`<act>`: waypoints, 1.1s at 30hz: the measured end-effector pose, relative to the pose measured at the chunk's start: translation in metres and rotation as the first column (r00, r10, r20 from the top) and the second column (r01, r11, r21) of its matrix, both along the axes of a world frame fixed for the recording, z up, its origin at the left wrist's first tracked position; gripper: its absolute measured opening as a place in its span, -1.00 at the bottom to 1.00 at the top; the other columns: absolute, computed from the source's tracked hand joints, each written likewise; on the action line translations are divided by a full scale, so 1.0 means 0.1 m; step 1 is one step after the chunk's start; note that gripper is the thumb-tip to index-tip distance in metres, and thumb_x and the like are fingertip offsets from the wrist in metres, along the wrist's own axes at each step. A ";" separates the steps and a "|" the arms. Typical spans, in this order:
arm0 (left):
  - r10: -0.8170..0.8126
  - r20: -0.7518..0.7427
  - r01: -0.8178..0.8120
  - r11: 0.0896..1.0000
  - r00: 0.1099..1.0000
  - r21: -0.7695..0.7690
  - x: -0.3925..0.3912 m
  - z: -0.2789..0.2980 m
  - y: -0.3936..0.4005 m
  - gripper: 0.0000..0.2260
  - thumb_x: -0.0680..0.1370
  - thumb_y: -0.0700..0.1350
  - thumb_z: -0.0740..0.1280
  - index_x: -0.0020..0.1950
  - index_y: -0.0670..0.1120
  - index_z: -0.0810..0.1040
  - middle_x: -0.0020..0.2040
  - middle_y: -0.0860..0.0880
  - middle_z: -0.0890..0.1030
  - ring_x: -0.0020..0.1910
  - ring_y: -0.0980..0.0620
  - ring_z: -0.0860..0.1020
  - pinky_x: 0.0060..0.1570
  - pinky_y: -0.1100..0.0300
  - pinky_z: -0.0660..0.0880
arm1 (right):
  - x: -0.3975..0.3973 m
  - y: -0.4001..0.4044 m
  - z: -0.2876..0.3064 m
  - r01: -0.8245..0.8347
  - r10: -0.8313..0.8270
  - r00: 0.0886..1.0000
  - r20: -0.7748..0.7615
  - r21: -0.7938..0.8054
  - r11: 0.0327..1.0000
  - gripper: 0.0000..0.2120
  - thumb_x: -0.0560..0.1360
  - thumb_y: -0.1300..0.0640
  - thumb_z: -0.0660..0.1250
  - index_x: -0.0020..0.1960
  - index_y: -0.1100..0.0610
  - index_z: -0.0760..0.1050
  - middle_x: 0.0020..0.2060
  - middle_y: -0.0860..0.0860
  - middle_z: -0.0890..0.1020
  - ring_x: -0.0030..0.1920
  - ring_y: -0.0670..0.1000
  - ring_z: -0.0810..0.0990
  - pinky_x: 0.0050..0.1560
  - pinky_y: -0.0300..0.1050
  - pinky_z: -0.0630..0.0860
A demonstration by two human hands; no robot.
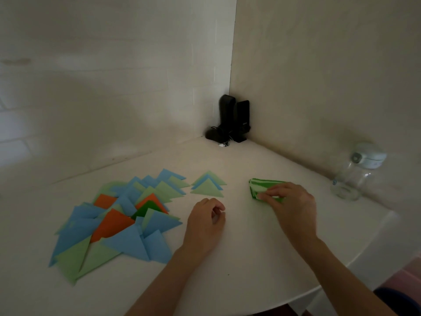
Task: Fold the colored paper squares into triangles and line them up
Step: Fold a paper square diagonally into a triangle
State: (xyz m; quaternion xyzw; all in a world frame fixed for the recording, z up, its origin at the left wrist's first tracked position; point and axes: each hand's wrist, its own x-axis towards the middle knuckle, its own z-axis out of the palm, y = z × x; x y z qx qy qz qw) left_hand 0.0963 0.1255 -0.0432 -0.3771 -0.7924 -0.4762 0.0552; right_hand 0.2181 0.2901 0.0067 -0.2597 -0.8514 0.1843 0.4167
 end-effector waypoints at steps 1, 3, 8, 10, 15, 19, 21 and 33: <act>-0.013 0.027 0.013 1.000 1.000 0.020 0.02 0.02 -0.01 -0.83 0.42 -0.24 0.36 -0.09 0.01 0.52 -0.21 0.08 0.50 -0.21 0.13 0.45 -0.19 0.24 0.43 | 0.00 -0.10 -0.01 -0.034 0.034 0.999 -0.007 0.021 0.999 -0.88 0.27 -0.04 0.54 -0.30 -0.02 0.65 -0.25 -0.14 0.64 -0.18 -0.09 0.55 -0.11 -0.20 0.41; -0.049 0.043 0.047 0.997 0.998 0.058 0.04 0.05 -0.04 -0.75 0.43 -0.24 0.36 0.03 0.04 0.50 -0.14 0.09 0.48 -0.16 0.11 0.44 -0.16 0.25 0.43 | -0.02 -0.29 -0.08 -0.097 0.096 0.995 0.017 0.031 0.995 -0.87 0.27 -0.03 0.55 -0.31 -0.02 0.64 -0.27 -0.15 0.63 -0.20 -0.09 0.54 -0.14 -0.19 0.43; -0.092 -0.150 0.088 0.996 0.984 -0.033 0.11 0.00 -0.16 -0.67 0.38 -0.22 0.33 0.11 0.05 0.51 0.02 0.08 0.40 0.01 0.12 0.33 0.00 0.44 0.28 | -0.04 -0.53 -0.41 -0.192 0.185 0.969 0.165 0.028 0.981 -0.87 0.30 -0.09 0.47 -0.28 -0.05 0.61 -0.30 -0.16 0.61 -0.26 -0.06 0.54 -0.24 -0.23 0.42; -0.109 -0.205 0.094 0.992 0.973 -0.081 0.11 -0.02 -0.19 -0.72 0.38 -0.21 0.33 0.04 0.05 0.54 0.02 0.05 0.42 0.02 0.10 0.30 0.02 0.46 0.25 | -0.03 -0.55 -0.49 -0.222 0.221 0.950 0.221 -0.021 0.975 -0.79 0.33 -0.21 0.37 -0.26 -0.07 0.61 -0.30 -0.17 0.60 -0.27 -0.10 0.50 -0.25 -0.21 0.42; -0.156 -0.238 0.130 0.984 0.959 -0.123 0.09 -0.06 -0.22 -0.82 0.38 -0.08 0.23 -0.10 0.03 0.59 -0.07 0.08 0.54 -0.06 0.06 0.40 -0.04 0.24 0.36 | -0.01 -0.51 -0.48 -0.310 0.327 0.920 0.214 -0.110 0.944 -0.63 0.37 -0.25 0.22 -0.21 -0.02 0.66 -0.26 -0.14 0.61 -0.23 -0.10 0.55 -0.18 -0.17 0.50; -0.144 -0.146 0.127 0.984 0.979 -0.123 0.10 -0.02 -0.21 -0.75 0.33 0.06 0.22 -0.13 0.03 0.61 -0.07 0.12 0.55 -0.03 0.10 0.41 -0.01 0.34 0.33 | -0.03 -0.47 -0.43 -0.318 0.340 0.916 0.212 -0.131 0.939 -0.76 0.37 -0.13 0.35 -0.23 0.02 0.65 -0.29 -0.11 0.59 -0.32 -0.16 0.52 -0.23 -0.26 0.47; -0.131 -0.129 0.118 0.988 0.983 -0.100 0.09 -0.02 -0.20 -0.76 0.36 0.13 0.25 -0.16 0.04 0.62 -0.08 0.14 0.55 -0.04 0.13 0.41 -0.01 0.41 0.30 | -0.05 -0.48 -0.42 -0.292 0.320 0.923 0.215 -0.152 0.944 -0.89 0.36 -0.02 0.47 -0.23 0.02 0.64 -0.30 -0.13 0.58 -0.35 -0.19 0.48 -0.24 -0.27 0.44; -0.089 0.020 0.090 0.994 0.996 -0.060 0.04 0.00 -0.11 -0.86 0.27 0.09 0.42 -0.36 0.27 0.47 -0.23 0.17 0.58 -0.14 0.15 0.54 0.02 0.19 0.41 | -0.15 -0.48 -0.34 -0.167 0.297 0.919 0.259 -0.426 0.889 -0.81 0.28 0.00 0.54 -0.17 -0.08 0.57 -0.20 -0.15 0.60 -0.25 -0.23 0.50 -0.25 -0.49 0.34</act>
